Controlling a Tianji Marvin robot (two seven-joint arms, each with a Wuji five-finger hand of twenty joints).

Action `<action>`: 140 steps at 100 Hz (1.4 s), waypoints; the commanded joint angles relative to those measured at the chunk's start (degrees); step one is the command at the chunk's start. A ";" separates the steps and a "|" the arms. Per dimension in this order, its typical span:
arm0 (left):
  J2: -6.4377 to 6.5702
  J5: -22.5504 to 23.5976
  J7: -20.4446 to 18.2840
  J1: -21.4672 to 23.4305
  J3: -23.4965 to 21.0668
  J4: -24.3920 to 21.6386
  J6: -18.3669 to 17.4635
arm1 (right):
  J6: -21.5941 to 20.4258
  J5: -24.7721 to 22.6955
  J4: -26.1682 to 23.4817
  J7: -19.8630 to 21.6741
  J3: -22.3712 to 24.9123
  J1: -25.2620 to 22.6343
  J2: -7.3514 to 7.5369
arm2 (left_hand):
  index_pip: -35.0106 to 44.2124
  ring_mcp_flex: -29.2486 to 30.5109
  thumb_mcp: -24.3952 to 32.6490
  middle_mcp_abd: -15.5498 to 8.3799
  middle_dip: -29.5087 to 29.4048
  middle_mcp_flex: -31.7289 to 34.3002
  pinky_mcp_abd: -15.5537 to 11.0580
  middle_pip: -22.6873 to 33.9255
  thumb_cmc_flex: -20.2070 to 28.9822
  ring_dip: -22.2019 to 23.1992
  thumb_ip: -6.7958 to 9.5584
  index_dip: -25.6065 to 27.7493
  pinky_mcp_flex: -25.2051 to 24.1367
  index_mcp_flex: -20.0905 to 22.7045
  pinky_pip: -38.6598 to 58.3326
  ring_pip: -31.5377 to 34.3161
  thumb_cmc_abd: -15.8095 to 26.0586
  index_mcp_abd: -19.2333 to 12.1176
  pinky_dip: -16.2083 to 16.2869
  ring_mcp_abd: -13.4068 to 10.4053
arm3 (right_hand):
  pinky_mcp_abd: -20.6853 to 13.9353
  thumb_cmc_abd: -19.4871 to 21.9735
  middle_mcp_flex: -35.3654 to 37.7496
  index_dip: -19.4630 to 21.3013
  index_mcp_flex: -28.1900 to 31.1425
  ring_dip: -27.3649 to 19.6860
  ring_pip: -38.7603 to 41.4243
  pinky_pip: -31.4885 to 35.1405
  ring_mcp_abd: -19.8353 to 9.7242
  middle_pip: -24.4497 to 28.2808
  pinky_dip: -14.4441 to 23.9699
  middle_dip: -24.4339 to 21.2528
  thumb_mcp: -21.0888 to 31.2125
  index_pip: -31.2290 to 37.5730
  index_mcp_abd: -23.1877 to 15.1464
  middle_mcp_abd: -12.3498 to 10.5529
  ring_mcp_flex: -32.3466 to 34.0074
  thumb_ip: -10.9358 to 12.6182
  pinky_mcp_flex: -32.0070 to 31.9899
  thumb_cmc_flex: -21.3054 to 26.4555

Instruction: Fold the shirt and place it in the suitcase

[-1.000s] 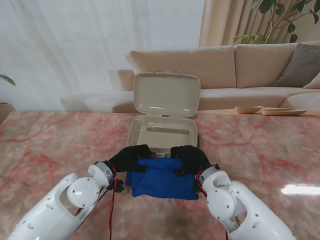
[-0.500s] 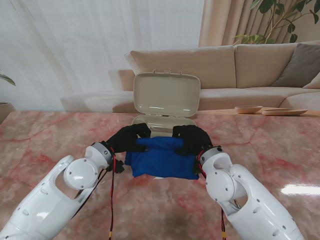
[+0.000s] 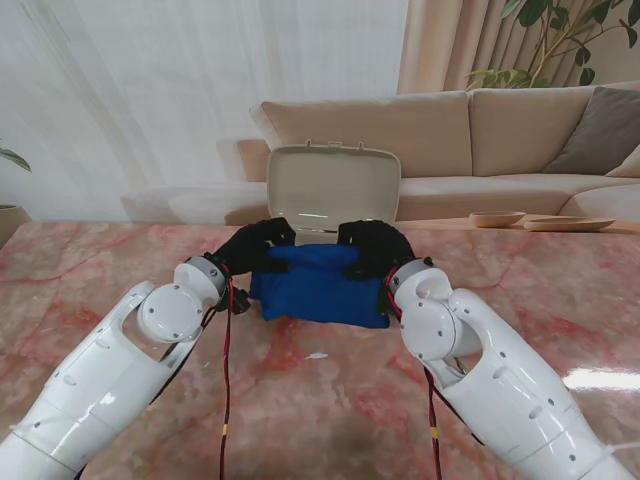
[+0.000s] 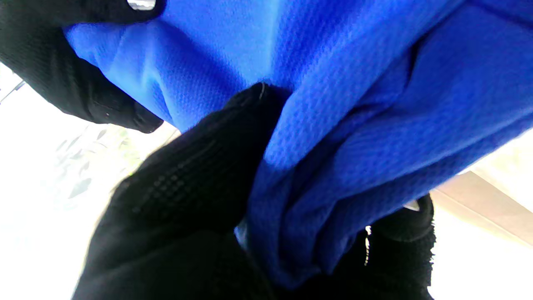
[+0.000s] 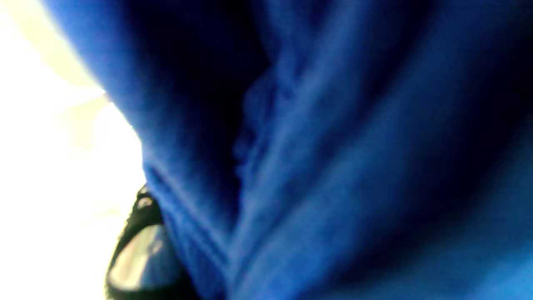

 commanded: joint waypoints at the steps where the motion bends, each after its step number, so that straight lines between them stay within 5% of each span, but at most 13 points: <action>1: -0.50 -0.62 0.84 -1.42 0.11 2.01 0.27 | 0.76 0.77 1.55 0.94 -0.17 1.20 -0.35 | 3.84 1.65 5.18 -1.05 1.99 2.40 0.54 3.82 4.81 1.13 4.35 2.24 0.27 1.72 1.97 2.09 3.13 -1.21 0.14 0.65 | -6.30 4.12 2.16 2.01 2.59 2.20 5.87 14.35 -4.52 2.58 3.29 2.04 7.93 5.29 -4.07 3.23 4.60 6.41 4.59 8.35; 32: -2.54 -3.27 3.65 -7.44 3.66 11.28 -1.95 | 1.30 3.83 7.77 1.41 -3.90 7.23 -1.15 | 3.59 0.81 3.70 -1.32 1.85 1.84 1.16 3.57 5.22 1.44 3.77 1.75 -1.19 1.21 0.36 1.27 3.77 -1.20 0.95 0.70 | -6.44 5.57 1.14 2.33 1.96 1.86 5.33 14.37 -4.43 2.77 3.91 2.18 7.10 5.56 -4.88 2.65 4.63 6.48 4.60 8.21; 34: -2.63 -3.43 3.64 -7.79 3.89 11.79 -2.07 | 1.30 3.96 8.11 1.52 -4.10 7.59 -1.16 | 3.59 0.79 3.61 -1.33 1.83 1.77 1.16 3.53 5.23 1.45 3.73 1.73 -1.24 1.19 0.30 1.23 3.82 -1.20 0.99 0.69 | -1.08 5.72 1.05 2.36 1.94 1.75 5.32 10.93 -4.42 2.91 2.68 2.04 6.92 5.60 -4.94 2.64 4.63 6.66 -3.17 8.32; 39: -2.87 -4.00 3.54 -8.70 4.48 13.09 -2.26 | 1.19 4.24 9.00 1.87 -4.58 8.44 -1.19 | 3.53 0.69 3.42 -1.25 1.84 1.76 1.16 3.53 5.37 1.47 3.68 1.62 -1.38 1.12 0.10 1.12 3.83 -1.18 1.13 0.70 | -4.40 6.02 0.89 2.45 1.76 1.57 5.30 14.26 -4.41 3.03 0.11 1.97 6.61 5.59 -5.06 2.58 4.62 6.71 3.82 8.25; 62: -4.52 -7.42 3.07 -13.43 7.47 20.63 -3.45 | 1.16 6.25 12.95 2.04 -6.32 11.45 -1.75 | 3.04 0.31 2.50 -1.31 1.79 1.48 1.28 3.35 5.70 1.50 3.47 0.96 -1.97 0.98 -0.71 0.65 4.16 -1.02 1.59 0.80 | -5.77 6.44 0.55 2.56 1.61 1.44 5.11 14.37 -4.34 3.06 1.24 1.96 6.33 5.70 -5.26 2.41 4.61 6.63 4.22 8.22; 65: -4.82 -8.25 2.90 -13.99 7.82 21.58 -3.51 | 1.23 6.55 13.52 2.12 -6.54 11.87 -1.81 | 2.96 0.16 2.39 -1.30 1.79 1.38 1.35 3.31 5.83 1.50 3.44 0.87 -2.18 0.94 -0.80 0.57 4.22 -0.99 1.66 0.90 | 0.24 6.64 0.52 2.56 1.55 1.35 5.03 10.46 -4.29 3.12 0.90 1.89 6.16 5.68 -5.35 2.41 4.61 6.69 -4.38 8.26; 72: -5.35 -9.10 2.66 -15.22 8.72 23.72 -3.90 | 1.27 7.30 15.00 2.38 -7.10 12.87 -1.97 | 2.76 0.00 1.93 -1.32 1.81 1.27 1.43 3.27 5.92 1.52 3.30 0.63 -2.36 0.83 -0.89 0.46 4.45 -0.97 1.82 1.01 | 1.74 6.83 0.28 2.57 1.48 1.22 4.88 10.01 -4.19 3.03 1.18 1.79 5.83 5.67 -5.46 2.32 4.61 6.61 -8.02 8.20; 79: -5.87 -9.53 2.66 -16.36 9.62 25.85 -4.55 | 1.19 8.16 16.64 2.54 -7.73 13.88 -2.19 | 2.63 -0.24 0.83 -1.34 1.80 1.04 1.50 3.10 6.32 1.56 3.16 0.21 -2.55 0.58 -1.28 0.20 4.87 -0.93 2.14 0.96 | -2.25 7.19 0.12 2.57 1.29 1.01 4.71 13.63 -4.06 3.09 -0.76 1.60 5.55 5.68 -5.57 2.21 4.61 6.63 1.11 8.23; 82: -6.11 -9.87 2.63 -16.77 9.93 26.64 -4.71 | 1.08 8.49 17.45 2.43 -8.04 14.35 -2.33 | 2.56 -0.35 0.68 -0.27 1.80 0.84 1.53 2.97 6.44 1.56 3.14 0.12 -2.84 0.51 -1.45 0.13 4.92 -0.89 2.16 0.98 | 1.09 7.29 -0.02 2.58 1.29 0.92 4.62 10.80 -4.02 3.14 0.16 1.53 5.46 5.74 -5.59 2.14 4.61 6.60 -5.48 8.26; 86: -6.41 -10.34 2.53 -17.27 10.33 27.63 -4.84 | 1.01 8.83 18.37 2.47 -8.45 14.96 -2.43 | 2.56 -0.47 0.19 -0.28 1.86 0.69 1.61 2.90 6.57 1.55 3.07 -0.03 -2.98 0.45 -1.66 -0.01 5.09 -0.86 2.28 1.03 | -3.80 7.36 -0.10 2.58 1.20 0.83 4.48 14.08 -3.97 3.18 -0.04 1.49 5.42 5.77 -5.67 2.09 4.60 6.60 2.92 8.26; 93: -6.99 -11.18 2.47 -18.06 10.98 29.31 -5.08 | 0.89 9.30 19.95 2.50 -9.08 15.90 -2.64 | 2.35 -0.78 -0.38 0.99 1.82 0.35 1.64 2.57 6.64 1.48 2.90 -0.30 -3.30 0.32 -1.95 -0.31 5.19 -0.74 2.31 1.06 | -4.54 7.58 -0.23 2.63 1.12 0.73 4.28 14.36 -3.91 3.14 -0.24 1.47 5.29 5.81 -5.90 1.97 4.59 6.51 4.02 8.04; 95: -7.13 -11.37 2.42 -18.30 11.19 29.78 -5.19 | 0.89 9.42 20.37 2.50 -9.24 16.14 -2.69 | 2.22 -0.95 -1.36 -0.57 1.82 0.47 1.80 2.34 6.95 1.34 2.71 -0.60 -3.53 0.27 -2.36 -0.74 5.40 -0.73 2.33 1.12 | -4.61 7.77 -0.32 2.64 1.02 0.69 4.19 14.37 -3.88 3.10 -0.28 1.46 5.23 5.79 -6.04 1.87 4.59 6.48 4.02 8.00; 140: -7.70 -12.39 0.91 -19.68 12.66 32.15 -5.52 | 0.98 9.79 24.86 2.54 -10.86 18.34 -3.06 | -1.29 -5.88 -12.00 1.02 1.89 -1.69 3.29 -2.93 9.80 -1.77 1.76 -6.47 -9.76 -0.22 -8.35 -7.84 8.70 -0.23 0.81 2.78 | 0.97 10.48 -2.81 0.86 -0.62 -4.24 -5.79 7.99 2.52 1.17 -0.48 -3.40 -0.38 4.40 -6.45 0.23 4.43 4.13 -2.64 7.71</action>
